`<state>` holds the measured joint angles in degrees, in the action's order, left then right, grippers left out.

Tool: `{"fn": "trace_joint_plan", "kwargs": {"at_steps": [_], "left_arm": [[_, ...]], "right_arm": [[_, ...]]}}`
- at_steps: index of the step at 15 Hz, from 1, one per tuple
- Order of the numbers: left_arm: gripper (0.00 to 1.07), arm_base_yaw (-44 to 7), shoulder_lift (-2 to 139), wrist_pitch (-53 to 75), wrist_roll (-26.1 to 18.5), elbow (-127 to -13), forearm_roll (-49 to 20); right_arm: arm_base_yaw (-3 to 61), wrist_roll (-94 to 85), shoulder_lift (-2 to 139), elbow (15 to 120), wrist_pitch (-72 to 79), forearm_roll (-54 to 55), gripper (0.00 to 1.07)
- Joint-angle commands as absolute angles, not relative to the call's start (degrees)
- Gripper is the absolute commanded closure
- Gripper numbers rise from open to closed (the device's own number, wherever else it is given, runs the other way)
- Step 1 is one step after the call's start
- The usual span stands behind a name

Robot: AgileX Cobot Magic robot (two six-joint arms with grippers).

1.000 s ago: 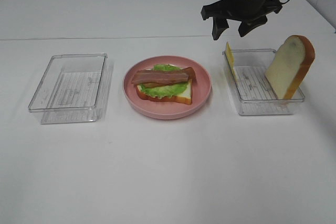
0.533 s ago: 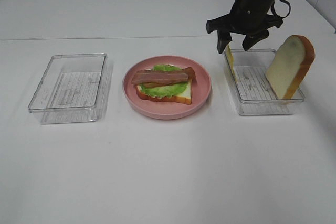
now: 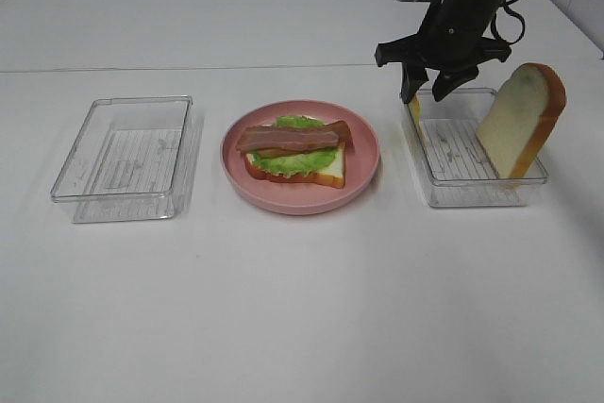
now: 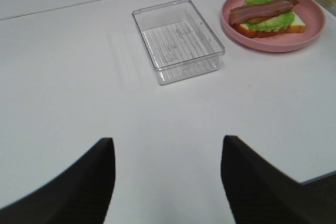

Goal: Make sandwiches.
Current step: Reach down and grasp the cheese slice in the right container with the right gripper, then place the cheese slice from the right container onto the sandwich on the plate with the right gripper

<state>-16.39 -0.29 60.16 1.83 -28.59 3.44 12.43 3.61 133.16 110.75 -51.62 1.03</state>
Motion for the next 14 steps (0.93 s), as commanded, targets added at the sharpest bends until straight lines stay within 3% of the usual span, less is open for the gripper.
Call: {"fn": "trace_joint_plan", "kwargs": {"at_steps": [1,7,14], "left_arm": [[0.49,-16.56,-1.6,59.87,2.01,-28.53,3.5],[0.49,-16.56,-1.6,59.87,2.01,-28.53,3.5],[0.49,-16.56,-1.6,59.87,2.01,-28.53,3.5]], "right_arm": [[12.15,3.09,133.56,111.1,-51.51,1.43,0.73],[12.15,2.46,133.96,111.1,-51.97,1.38,1.07],[12.15,2.01,131.21,111.1,-53.06,1.49,1.07]]}}
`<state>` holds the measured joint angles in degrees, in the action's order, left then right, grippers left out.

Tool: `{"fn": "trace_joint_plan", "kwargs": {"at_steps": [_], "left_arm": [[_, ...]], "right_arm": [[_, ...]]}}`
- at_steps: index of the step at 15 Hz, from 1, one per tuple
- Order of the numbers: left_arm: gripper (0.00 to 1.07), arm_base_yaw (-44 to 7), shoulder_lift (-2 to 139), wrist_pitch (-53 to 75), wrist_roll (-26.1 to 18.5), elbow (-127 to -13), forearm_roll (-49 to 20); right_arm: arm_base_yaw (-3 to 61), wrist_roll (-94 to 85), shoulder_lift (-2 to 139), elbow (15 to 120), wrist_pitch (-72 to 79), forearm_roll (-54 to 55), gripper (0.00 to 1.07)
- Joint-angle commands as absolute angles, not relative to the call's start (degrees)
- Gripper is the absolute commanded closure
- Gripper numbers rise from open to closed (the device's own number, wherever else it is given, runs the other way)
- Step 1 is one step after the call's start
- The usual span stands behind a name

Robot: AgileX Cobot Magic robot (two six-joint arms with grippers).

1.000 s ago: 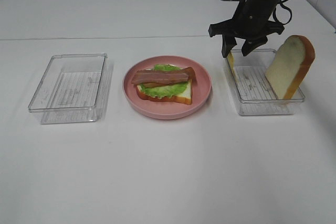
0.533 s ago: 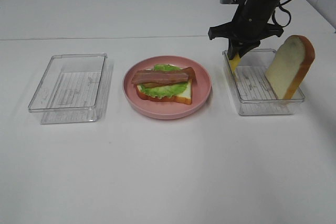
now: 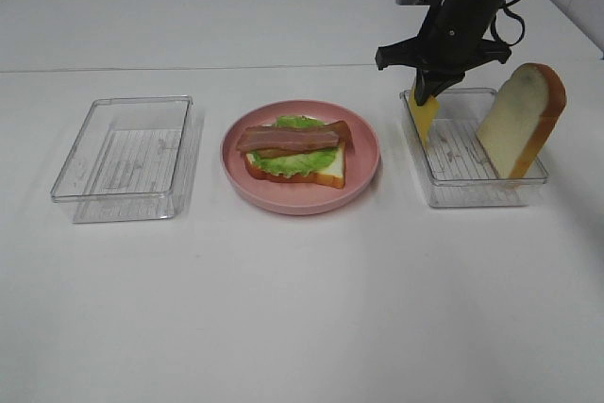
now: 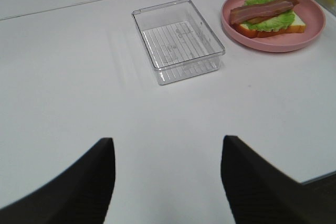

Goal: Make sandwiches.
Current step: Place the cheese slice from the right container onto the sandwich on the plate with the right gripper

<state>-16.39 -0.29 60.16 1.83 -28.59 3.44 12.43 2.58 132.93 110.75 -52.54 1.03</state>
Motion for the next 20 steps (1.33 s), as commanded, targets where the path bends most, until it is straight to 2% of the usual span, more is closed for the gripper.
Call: {"fn": "trace_joint_plan", "kwargs": {"at_steps": [1,4,11,14,16,20], "left_arm": [[0.49,-16.56,-1.6,59.87,2.01,-28.53,3.5],[0.49,-16.56,-1.6,59.87,2.01,-28.53,3.5],[0.49,-16.56,-1.6,59.87,2.01,-28.53,3.5],[0.49,-16.56,-1.6,59.87,2.01,-28.53,3.5],[0.49,-16.56,-1.6,59.87,2.01,-28.53,3.5],[0.49,-16.56,-1.6,59.87,2.01,-28.53,3.5]], "right_arm": [[12.15,2.01,130.0,111.1,-53.17,1.95,1.07],[12.15,-4.07,126.05,111.1,-53.17,11.34,1.07],[12.72,-24.47,127.94,110.87,-59.19,46.47,1.07],[14.61,-25.04,130.35,110.87,-60.5,49.39,1.07],[18.22,-25.73,132.98,110.87,-61.13,49.33,1.07],[18.91,-25.04,134.87,110.87,-61.02,49.96,1.07]]}}
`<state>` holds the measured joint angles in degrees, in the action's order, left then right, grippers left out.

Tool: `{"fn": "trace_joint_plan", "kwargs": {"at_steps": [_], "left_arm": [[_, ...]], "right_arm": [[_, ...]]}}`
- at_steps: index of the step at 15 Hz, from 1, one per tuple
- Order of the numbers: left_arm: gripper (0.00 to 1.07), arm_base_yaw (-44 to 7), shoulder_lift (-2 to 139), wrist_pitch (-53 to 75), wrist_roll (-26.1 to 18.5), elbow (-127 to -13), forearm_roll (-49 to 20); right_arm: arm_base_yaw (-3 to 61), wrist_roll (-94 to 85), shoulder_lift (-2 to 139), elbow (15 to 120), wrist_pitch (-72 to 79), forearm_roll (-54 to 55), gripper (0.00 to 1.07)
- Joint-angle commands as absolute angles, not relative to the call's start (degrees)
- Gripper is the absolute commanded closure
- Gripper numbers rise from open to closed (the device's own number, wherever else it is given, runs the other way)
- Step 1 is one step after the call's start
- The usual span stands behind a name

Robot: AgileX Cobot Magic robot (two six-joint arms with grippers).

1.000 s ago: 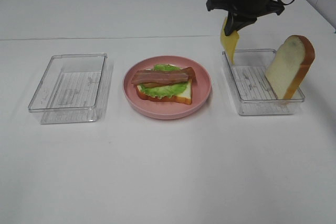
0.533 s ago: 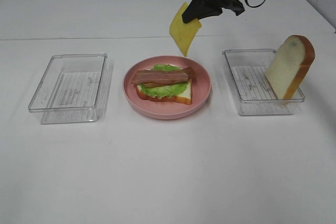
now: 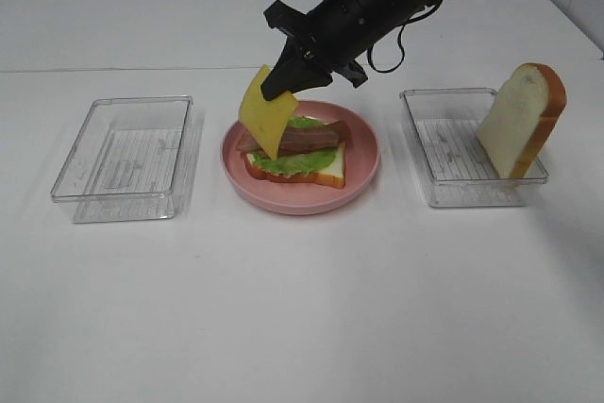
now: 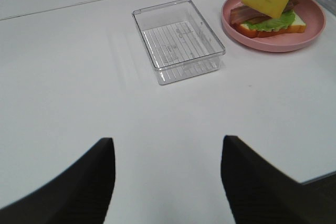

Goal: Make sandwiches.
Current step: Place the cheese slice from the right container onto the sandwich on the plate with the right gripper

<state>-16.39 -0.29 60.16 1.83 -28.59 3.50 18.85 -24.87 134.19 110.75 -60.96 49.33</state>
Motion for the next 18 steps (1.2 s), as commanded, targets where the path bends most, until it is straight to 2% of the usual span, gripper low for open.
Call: {"fn": "trace_joint_plan", "kwargs": {"at_steps": [1,8,10,13,14,18], "left_arm": [[0.49,-16.56,-1.6,59.87,2.01,-28.53,3.5],[0.49,-16.56,-1.6,59.87,2.01,-28.53,3.5],[0.49,-16.56,-1.6,59.87,2.01,-28.53,3.5],[0.49,-16.56,-1.6,59.87,2.01,-28.53,3.5],[0.49,-16.56,-1.6,59.87,2.01,-28.53,3.5],[0.49,-16.56,-1.6,59.87,2.01,-28.53,3.5]], "right_arm": [[18.79,-24.52,135.28,110.87,-60.68,49.1,1.07],[18.79,-18.11,135.39,110.87,-57.12,37.99,1.06],[18.79,-18.11,135.39,110.87,-57.18,37.76,0.89],[18.79,-17.53,135.33,110.87,-57.12,37.76,0.39],[18.79,-17.53,135.33,110.87,-56.95,37.41,0.3],[18.79,-15.7,133.9,110.92,-56.84,29.79,0.3]]}}
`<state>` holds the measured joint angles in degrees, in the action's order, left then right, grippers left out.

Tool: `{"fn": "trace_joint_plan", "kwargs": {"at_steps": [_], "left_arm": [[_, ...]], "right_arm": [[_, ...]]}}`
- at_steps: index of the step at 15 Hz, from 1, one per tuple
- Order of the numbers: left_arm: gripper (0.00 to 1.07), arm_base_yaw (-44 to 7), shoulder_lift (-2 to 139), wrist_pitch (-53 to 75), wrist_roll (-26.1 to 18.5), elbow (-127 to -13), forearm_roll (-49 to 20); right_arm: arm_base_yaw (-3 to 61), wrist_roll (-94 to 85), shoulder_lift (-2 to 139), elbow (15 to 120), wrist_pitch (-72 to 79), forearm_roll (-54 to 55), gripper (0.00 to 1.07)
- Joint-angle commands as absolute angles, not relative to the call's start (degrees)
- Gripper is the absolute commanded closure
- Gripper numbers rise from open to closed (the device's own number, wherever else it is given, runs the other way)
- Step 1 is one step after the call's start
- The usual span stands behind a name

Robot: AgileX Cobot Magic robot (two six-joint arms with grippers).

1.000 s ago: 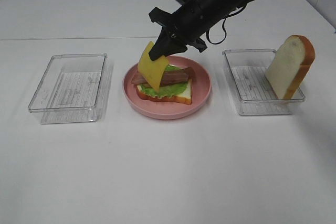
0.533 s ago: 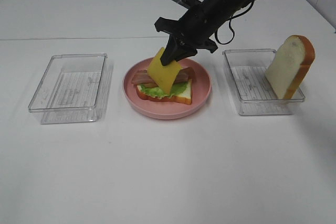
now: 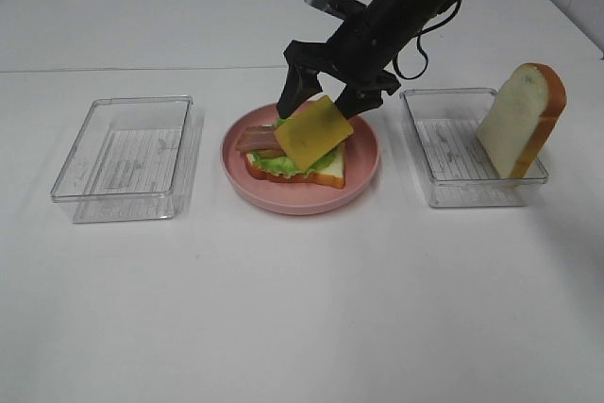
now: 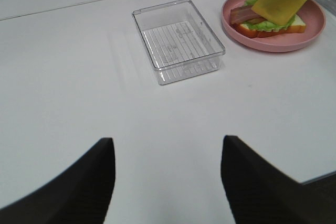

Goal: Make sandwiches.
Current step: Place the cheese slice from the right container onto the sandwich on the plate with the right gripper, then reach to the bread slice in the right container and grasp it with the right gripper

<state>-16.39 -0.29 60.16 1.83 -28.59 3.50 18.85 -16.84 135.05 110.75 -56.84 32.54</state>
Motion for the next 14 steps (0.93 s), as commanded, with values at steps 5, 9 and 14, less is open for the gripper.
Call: {"fn": "trace_joint_plan", "kwargs": {"at_steps": [5,9,14], "left_arm": [[0.49,-16.56,-1.6,59.87,2.01,-28.53,3.5],[0.49,-16.56,-1.6,59.87,2.01,-28.53,3.5],[0.49,-16.56,-1.6,59.87,2.01,-28.53,3.5]], "right_arm": [[18.79,-12.26,131.21,110.92,-56.38,20.91,0.3],[18.79,-6.88,127.2,110.92,-56.21,11.69,0.3],[18.68,-0.46,121.41,110.92,-58.96,-3.04,0.3]]}}
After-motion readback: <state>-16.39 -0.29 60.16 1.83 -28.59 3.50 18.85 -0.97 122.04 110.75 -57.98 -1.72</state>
